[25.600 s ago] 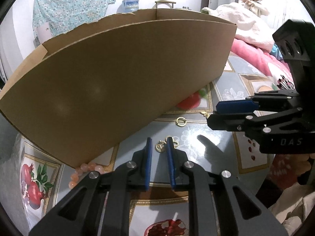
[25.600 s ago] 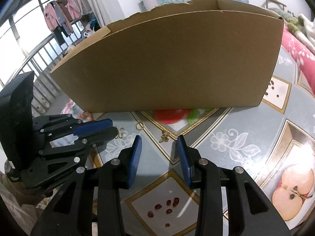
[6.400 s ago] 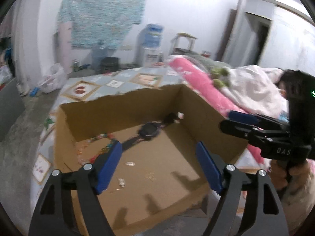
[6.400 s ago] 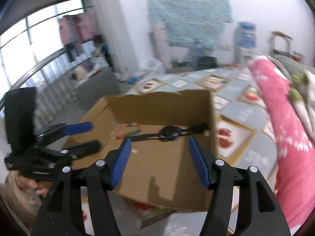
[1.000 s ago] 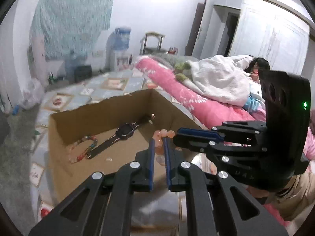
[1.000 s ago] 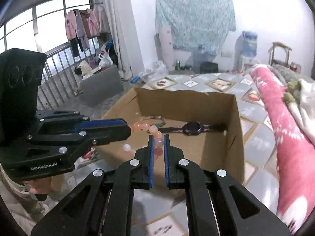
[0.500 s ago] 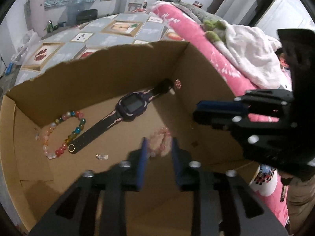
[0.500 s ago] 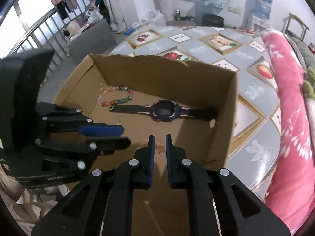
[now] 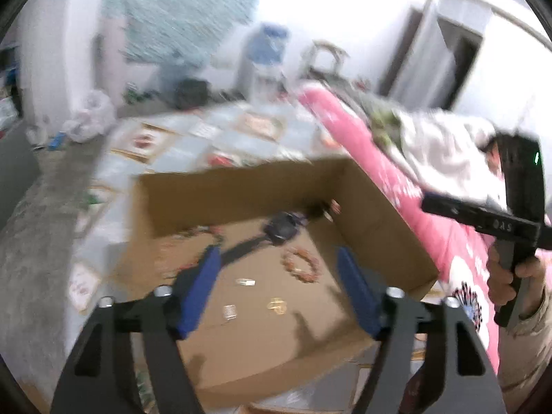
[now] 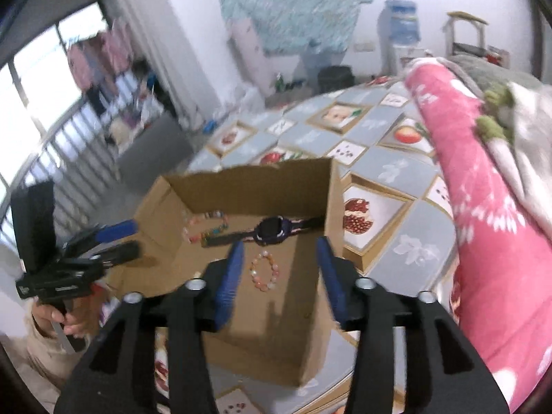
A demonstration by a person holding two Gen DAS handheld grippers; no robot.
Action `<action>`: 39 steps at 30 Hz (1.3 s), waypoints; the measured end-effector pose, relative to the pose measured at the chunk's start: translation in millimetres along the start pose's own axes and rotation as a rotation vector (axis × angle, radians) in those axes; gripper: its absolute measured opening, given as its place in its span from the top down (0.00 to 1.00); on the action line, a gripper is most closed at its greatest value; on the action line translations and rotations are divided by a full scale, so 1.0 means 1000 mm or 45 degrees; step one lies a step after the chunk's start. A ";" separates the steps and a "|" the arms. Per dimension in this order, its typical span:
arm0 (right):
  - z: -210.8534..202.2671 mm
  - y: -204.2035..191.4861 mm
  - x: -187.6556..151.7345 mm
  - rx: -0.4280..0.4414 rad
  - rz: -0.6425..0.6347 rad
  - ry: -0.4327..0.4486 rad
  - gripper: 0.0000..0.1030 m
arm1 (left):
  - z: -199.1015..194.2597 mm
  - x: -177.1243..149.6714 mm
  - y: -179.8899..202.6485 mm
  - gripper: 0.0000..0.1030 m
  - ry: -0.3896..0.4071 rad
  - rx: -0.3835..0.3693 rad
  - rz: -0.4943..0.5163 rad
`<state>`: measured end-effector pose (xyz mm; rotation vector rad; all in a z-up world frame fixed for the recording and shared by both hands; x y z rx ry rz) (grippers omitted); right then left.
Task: Organize jewelry
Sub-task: 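Open the right gripper to drop the bracelet into the box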
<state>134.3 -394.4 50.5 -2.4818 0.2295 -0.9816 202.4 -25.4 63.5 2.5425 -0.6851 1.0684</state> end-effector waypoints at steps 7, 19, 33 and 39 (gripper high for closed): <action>0.040 0.038 -0.034 0.051 0.239 -0.163 0.44 | -0.029 -0.062 -0.077 0.17 0.029 0.102 -0.407; 0.064 0.031 -0.043 0.048 0.224 -0.269 0.45 | 0.005 -0.094 -0.043 0.19 -0.068 -0.166 -0.476; 0.046 0.030 -0.068 0.014 0.202 -0.232 0.45 | -0.022 -0.121 -0.027 0.19 -0.047 -0.184 -0.470; 0.008 0.029 -0.068 -0.119 0.184 -0.026 0.42 | -0.056 -0.117 -0.019 0.17 0.102 0.090 -0.317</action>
Point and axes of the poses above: each gripper's, at about its wrist camera, not at the fingertips, and z roughly the way its jaws point, y to its right, x to its top, the point moved 3 cm from there along z, roughly the way its jaws point, and after that the axes turned 11 degrees about z, right-handed, at the moved point
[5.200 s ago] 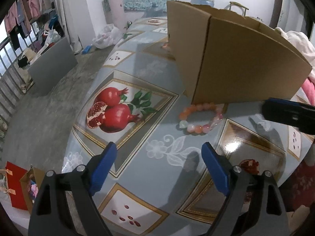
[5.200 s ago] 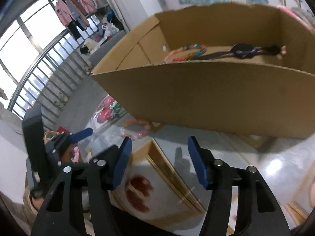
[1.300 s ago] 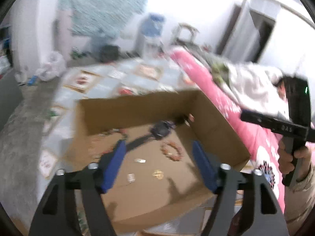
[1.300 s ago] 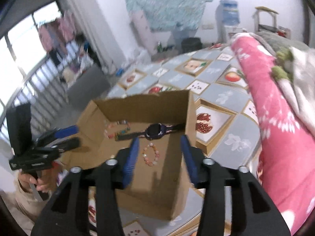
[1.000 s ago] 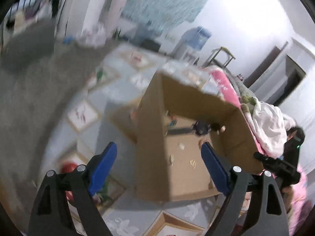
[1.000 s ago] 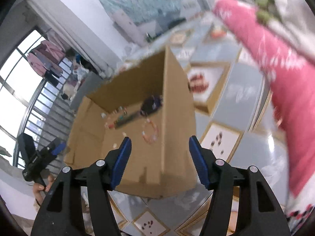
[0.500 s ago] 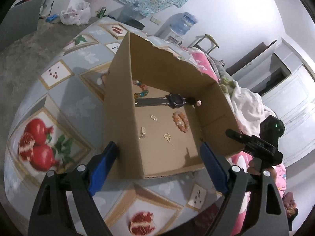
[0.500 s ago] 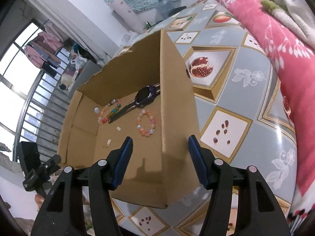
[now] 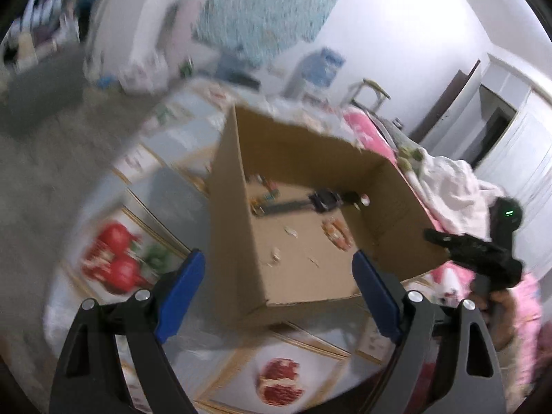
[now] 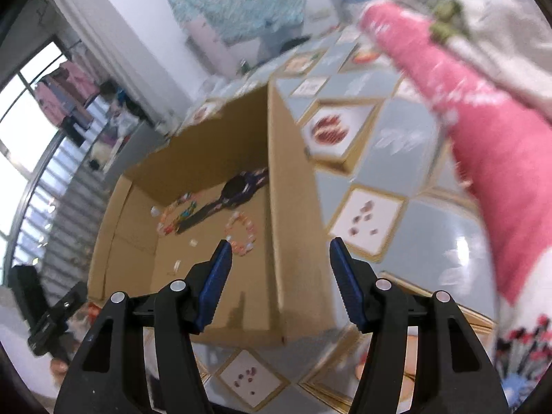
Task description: Organize jewelry
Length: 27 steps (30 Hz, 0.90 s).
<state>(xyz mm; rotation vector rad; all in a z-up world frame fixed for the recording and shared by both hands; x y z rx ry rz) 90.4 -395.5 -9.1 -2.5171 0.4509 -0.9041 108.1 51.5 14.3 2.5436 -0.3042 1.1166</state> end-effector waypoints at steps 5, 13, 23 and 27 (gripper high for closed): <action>-0.057 -0.013 -0.018 -0.144 -0.114 0.251 0.27 | -0.032 -0.003 0.019 0.05 0.124 0.180 0.141; -0.101 -0.047 -0.051 -0.183 -0.255 0.427 0.08 | -0.057 -0.001 0.052 0.05 0.198 0.280 0.202; -0.095 -0.080 -0.086 -0.191 -0.336 0.426 0.08 | -0.053 -0.004 0.076 0.05 0.172 0.361 0.239; -0.087 -0.085 -0.096 -0.216 -0.353 0.398 0.08 | -0.048 -0.008 0.078 0.05 0.123 0.381 0.200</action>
Point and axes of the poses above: each gripper's, at about its wrist camera, not at the fingertips, and z roughly the way its jaws point, y to its right, x to its top, the point moved 3 cm from there along z, roughly the way its jaws point, and after that the axes turned 11 degrees about z, right-handed, at the moved point
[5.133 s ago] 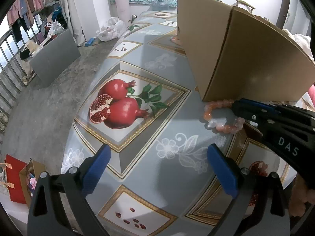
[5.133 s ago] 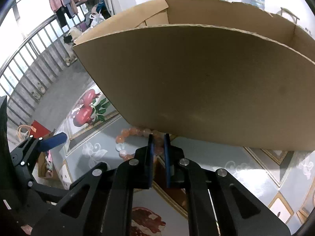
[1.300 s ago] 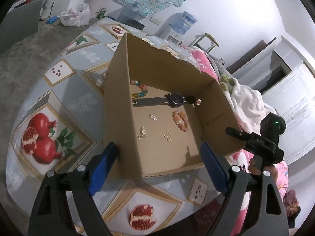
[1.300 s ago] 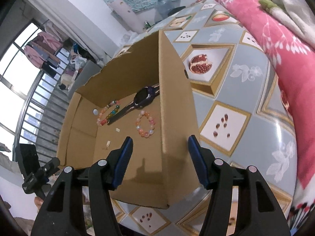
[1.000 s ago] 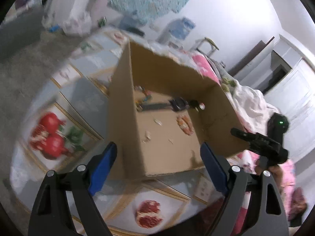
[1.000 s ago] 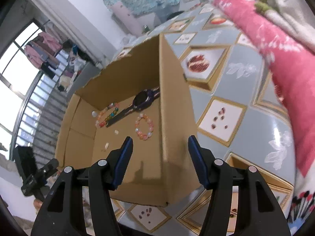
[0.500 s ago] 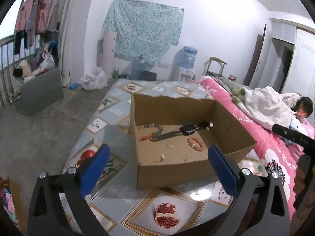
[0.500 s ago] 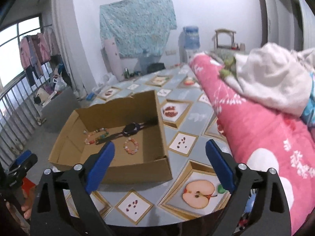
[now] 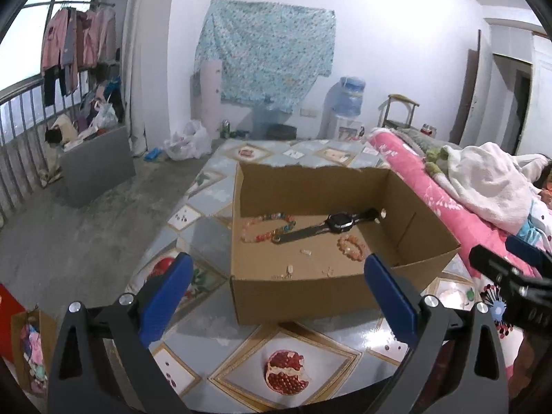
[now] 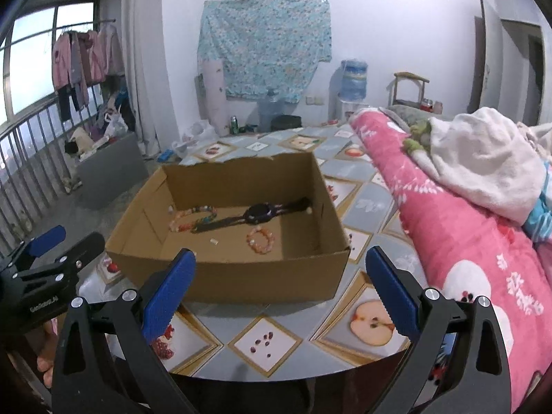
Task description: Organize jewelry
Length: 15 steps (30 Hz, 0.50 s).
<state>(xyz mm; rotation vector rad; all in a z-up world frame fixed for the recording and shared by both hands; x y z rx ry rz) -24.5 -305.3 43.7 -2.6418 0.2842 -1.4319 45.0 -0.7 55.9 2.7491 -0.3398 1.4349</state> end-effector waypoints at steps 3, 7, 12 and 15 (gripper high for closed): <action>0.005 -0.003 -0.006 -0.013 -0.008 -0.038 0.08 | 0.004 -0.005 0.000 0.05 -0.049 0.008 -0.032; 0.016 -0.005 -0.015 -0.048 -0.010 -0.116 0.08 | 0.012 -0.012 0.005 0.05 -0.127 0.053 0.000; 0.026 -0.003 -0.022 -0.049 0.014 -0.184 0.08 | 0.022 -0.022 0.008 0.05 -0.215 0.029 0.010; 0.030 -0.003 -0.024 -0.041 0.036 -0.213 0.08 | 0.027 -0.027 0.008 0.05 -0.253 0.017 0.007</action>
Point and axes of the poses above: each gripper's, at about its wrist camera, not at the fingertips, and z roughly the way its jaws point, y to its right, x to its top, the point moved 3 cm from there along z, roughly the way its jaws point, and after that the axes turned 11 degrees about z, right-handed, at the moved point
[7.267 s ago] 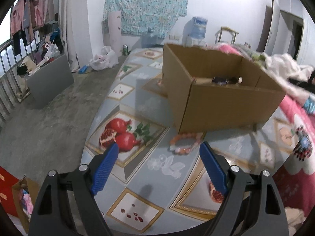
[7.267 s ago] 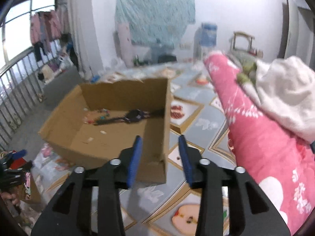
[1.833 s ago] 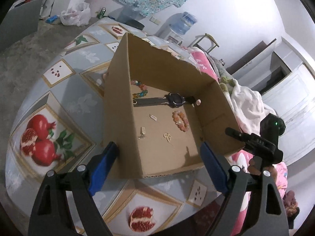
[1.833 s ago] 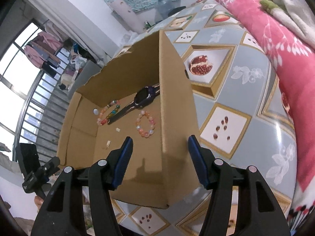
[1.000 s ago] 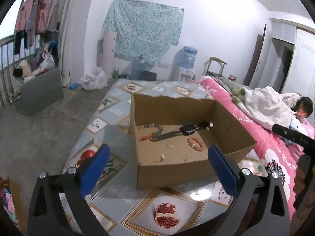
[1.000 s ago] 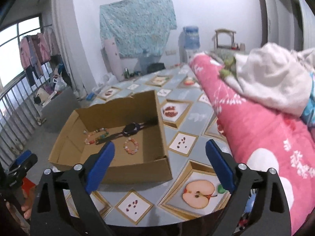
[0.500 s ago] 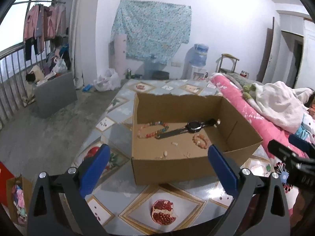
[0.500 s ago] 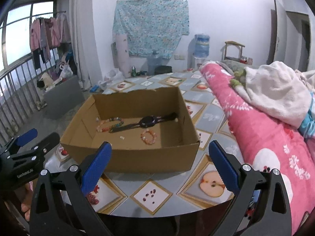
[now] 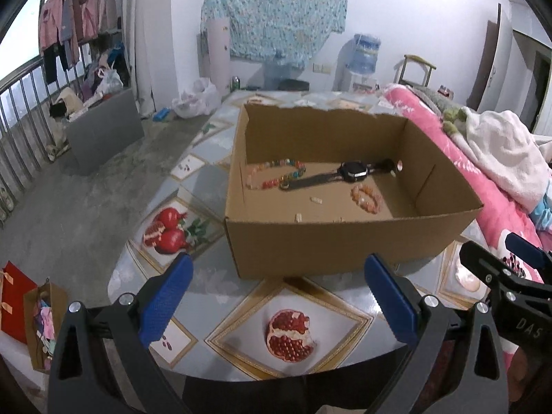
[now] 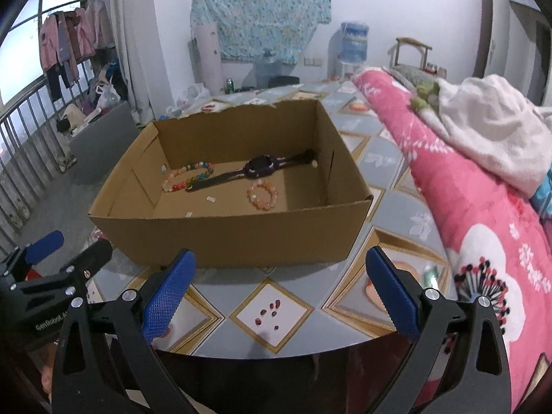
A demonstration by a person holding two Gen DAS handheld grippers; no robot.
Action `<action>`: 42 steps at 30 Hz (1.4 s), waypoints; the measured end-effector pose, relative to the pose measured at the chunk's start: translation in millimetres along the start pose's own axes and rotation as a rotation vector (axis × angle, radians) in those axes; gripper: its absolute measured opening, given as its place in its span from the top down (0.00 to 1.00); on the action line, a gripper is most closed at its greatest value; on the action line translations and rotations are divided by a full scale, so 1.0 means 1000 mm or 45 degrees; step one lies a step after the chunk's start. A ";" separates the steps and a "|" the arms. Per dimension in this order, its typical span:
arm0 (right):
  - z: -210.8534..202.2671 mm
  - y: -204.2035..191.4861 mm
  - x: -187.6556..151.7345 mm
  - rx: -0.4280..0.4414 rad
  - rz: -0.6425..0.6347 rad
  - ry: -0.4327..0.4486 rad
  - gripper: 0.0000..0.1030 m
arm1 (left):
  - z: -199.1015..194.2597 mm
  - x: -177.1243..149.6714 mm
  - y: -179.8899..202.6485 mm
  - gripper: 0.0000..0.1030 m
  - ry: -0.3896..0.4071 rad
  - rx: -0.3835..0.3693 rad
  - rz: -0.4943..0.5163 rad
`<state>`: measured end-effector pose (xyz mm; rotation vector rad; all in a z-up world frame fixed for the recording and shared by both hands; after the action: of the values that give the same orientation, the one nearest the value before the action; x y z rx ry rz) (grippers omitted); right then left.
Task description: Organize jewelry
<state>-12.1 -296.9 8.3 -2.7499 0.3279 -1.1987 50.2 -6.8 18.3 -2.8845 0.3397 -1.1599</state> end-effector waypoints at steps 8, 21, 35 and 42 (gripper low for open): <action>0.007 -0.003 -0.003 0.026 0.017 -0.058 0.08 | 0.009 -0.004 -0.001 0.05 -0.065 -0.019 -0.024; 0.015 0.001 -0.002 0.015 0.032 -0.087 0.08 | 0.014 -0.006 -0.002 0.05 -0.101 -0.037 -0.025; 0.017 0.001 -0.003 0.014 0.035 -0.102 0.08 | 0.017 -0.008 -0.003 0.05 -0.124 -0.045 -0.027; 0.020 0.003 -0.002 0.000 0.021 -0.104 0.08 | 0.018 -0.008 -0.003 0.05 -0.133 -0.043 -0.026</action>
<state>0.6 -298.5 -7.2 -2.7809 0.3408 -1.0788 57.3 -3.9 -0.3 -2.9702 0.3307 -1.0112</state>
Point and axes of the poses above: each gripper's, at about its wrist camera, not at the fingertips, and z roughly the way its jaws point, y to its right, x to its top, the point moved 3 cm from there along z, roughly the way its jaws point, and after that the axes turned 11 degrees about z, right-handed, at the moved point
